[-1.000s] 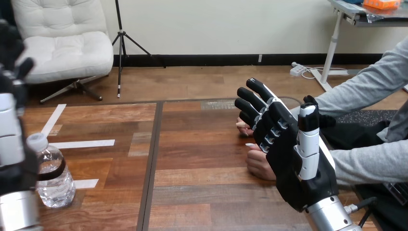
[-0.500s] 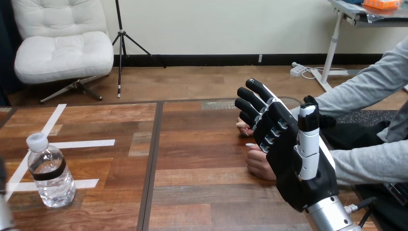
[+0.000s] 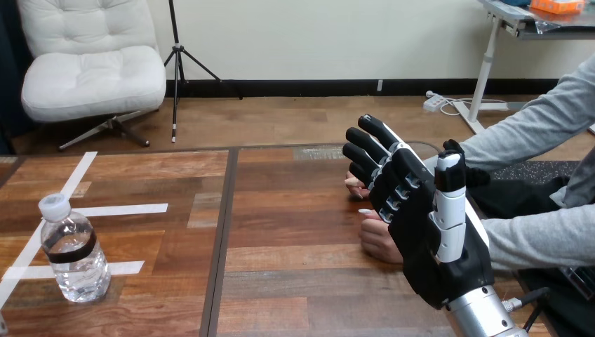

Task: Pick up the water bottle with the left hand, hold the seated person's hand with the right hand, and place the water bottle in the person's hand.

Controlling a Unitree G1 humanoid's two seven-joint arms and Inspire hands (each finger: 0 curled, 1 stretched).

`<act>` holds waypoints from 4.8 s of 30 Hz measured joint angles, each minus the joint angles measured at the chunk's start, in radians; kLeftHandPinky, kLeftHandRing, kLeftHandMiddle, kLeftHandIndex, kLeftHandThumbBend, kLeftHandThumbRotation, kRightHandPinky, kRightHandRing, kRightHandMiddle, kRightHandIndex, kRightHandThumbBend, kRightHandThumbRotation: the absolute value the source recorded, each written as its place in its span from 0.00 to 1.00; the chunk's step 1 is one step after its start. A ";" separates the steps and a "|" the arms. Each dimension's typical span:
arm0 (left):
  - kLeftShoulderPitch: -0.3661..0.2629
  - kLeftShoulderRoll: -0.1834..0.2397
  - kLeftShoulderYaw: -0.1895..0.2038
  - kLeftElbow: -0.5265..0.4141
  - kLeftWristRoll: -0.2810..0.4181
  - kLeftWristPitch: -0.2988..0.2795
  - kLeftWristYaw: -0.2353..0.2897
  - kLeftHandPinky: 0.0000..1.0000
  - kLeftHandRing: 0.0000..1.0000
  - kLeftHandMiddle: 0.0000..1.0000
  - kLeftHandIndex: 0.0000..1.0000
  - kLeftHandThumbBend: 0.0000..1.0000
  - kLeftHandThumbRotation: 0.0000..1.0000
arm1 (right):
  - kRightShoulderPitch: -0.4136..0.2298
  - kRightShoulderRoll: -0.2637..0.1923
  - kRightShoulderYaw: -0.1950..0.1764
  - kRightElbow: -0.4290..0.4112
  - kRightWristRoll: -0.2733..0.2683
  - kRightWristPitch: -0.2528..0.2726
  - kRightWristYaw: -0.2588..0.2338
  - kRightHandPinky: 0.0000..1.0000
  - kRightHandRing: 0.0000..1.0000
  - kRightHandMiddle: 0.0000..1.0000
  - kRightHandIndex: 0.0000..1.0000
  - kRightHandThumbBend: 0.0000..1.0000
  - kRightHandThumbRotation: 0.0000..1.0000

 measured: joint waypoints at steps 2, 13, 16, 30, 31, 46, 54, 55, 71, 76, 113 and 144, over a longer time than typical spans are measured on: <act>-0.001 0.003 0.002 0.008 0.000 -0.001 0.000 0.75 0.86 0.86 0.84 0.80 0.97 | 0.000 0.000 0.000 0.000 0.000 0.000 0.000 1.00 0.94 0.92 0.92 0.80 1.00; -0.013 0.043 0.029 0.083 0.008 -0.016 -0.004 0.85 0.88 0.87 0.84 0.81 0.98 | 0.000 -0.001 0.000 0.000 0.000 0.000 0.000 1.00 0.94 0.92 0.91 0.80 1.00; -0.017 0.055 0.040 0.104 0.005 -0.022 -0.006 0.86 0.88 0.87 0.84 0.79 0.97 | 0.000 -0.001 0.000 0.000 0.000 0.000 0.000 1.00 0.93 0.92 0.91 0.80 1.00; -0.018 0.097 0.081 0.185 -0.011 -0.059 -0.035 0.87 0.89 0.88 0.86 0.94 0.77 | 0.000 -0.001 -0.001 0.000 0.000 0.000 0.000 1.00 0.93 0.92 0.92 0.80 1.00; -0.018 0.098 0.081 0.188 -0.011 -0.059 -0.036 0.87 0.89 0.88 0.86 0.95 0.75 | 0.000 -0.001 -0.001 0.000 0.000 0.000 0.000 1.00 0.93 0.92 0.92 0.80 1.00; -0.018 0.120 0.078 0.264 -0.007 -0.099 -0.122 0.98 0.99 0.99 0.99 1.00 0.30 | 0.000 -0.004 -0.002 0.000 0.000 0.000 0.001 1.00 0.94 0.92 0.92 0.81 1.00; -0.018 0.161 0.078 0.286 0.023 -0.105 -0.169 1.00 1.00 1.00 1.00 1.00 0.16 | 0.000 -0.007 -0.002 0.000 0.000 0.000 0.001 1.00 0.94 0.92 0.92 0.81 1.00; -0.018 0.165 0.078 0.286 0.029 -0.105 -0.169 1.00 1.00 1.00 1.00 1.00 0.15 | 0.000 -0.006 -0.002 0.000 0.000 0.000 0.001 1.00 0.94 0.92 0.92 0.81 1.00; -0.017 0.188 0.078 0.292 0.079 -0.094 -0.164 1.00 1.00 1.00 1.00 1.00 0.09 | 0.000 -0.007 -0.001 0.000 0.000 0.000 0.001 1.00 0.94 0.92 0.91 0.81 1.00; -0.017 0.190 0.078 0.298 0.107 -0.079 -0.161 1.00 1.00 1.00 1.00 1.00 0.10 | 0.000 -0.007 -0.001 0.000 0.000 0.000 0.001 1.00 0.94 0.92 0.91 0.81 1.00; -0.023 0.211 0.010 0.505 0.182 0.033 -0.138 1.00 1.00 1.00 1.00 1.00 0.13 | 0.000 -0.030 0.000 0.000 0.001 0.002 0.002 1.00 0.94 0.92 0.91 0.82 1.00; -0.074 0.229 -0.055 0.659 0.227 0.067 -0.098 0.98 1.00 1.00 1.00 1.00 0.26 | 0.000 -0.032 0.000 0.000 0.002 0.005 0.002 1.00 0.94 0.93 0.91 0.81 1.00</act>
